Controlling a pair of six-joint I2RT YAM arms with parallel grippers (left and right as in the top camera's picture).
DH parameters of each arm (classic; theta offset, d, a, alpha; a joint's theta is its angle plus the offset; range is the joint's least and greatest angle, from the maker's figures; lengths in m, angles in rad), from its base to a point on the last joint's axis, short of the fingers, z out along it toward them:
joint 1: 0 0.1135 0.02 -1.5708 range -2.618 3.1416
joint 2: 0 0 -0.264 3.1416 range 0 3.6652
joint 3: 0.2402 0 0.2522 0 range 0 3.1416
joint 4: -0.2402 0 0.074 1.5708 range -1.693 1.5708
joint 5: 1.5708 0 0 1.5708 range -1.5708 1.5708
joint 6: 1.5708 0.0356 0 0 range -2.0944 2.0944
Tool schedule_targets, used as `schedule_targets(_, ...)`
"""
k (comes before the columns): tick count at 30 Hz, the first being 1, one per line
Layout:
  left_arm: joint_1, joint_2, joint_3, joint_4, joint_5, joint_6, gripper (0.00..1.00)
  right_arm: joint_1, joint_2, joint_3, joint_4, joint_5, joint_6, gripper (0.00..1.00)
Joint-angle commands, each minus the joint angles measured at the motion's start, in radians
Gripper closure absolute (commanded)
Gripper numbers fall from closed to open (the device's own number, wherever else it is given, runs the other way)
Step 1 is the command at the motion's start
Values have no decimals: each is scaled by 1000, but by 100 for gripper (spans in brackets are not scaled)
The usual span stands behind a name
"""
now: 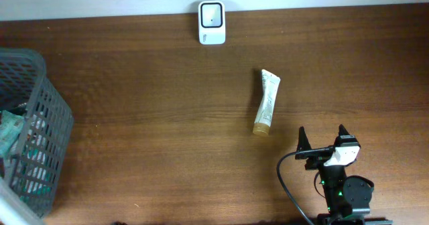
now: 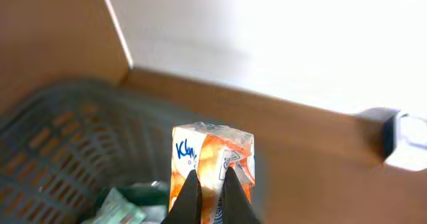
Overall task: Scan the item barcode
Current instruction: 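Reach the left gripper into the basket and grasp the orange tissue pack, then place the orange tissue pack left of the white tube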
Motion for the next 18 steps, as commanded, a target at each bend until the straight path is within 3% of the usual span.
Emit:
schedule_targets(1, -193, -91, 11, -30, 92, -137, 100, 5, -7, -5, -4, 2, -8, 1)
schedule_targets(4, -443, -69, -29, -70, 97, -139, 100, 5, -7, -5, -4, 2, -8, 2)
schedule_targets(5, -589, -35, -79, -69, 96, -155, 100, 5, -7, -5, -4, 2, -8, 2)
schedule_targets(9, -907, 133, -196, -42, 97, -166, 100, 5, -7, -5, -5, 2, -8, 2)
schedule_targets(14, -1146, 437, -226, 130, 77, -298, 100, 5, -7, -5, -4, 2, -8, 2)
schedule_targets(18, -1242, 580, -226, 262, -56, -463, 100, 5, -7, -5, -4, 2, -8, 2)
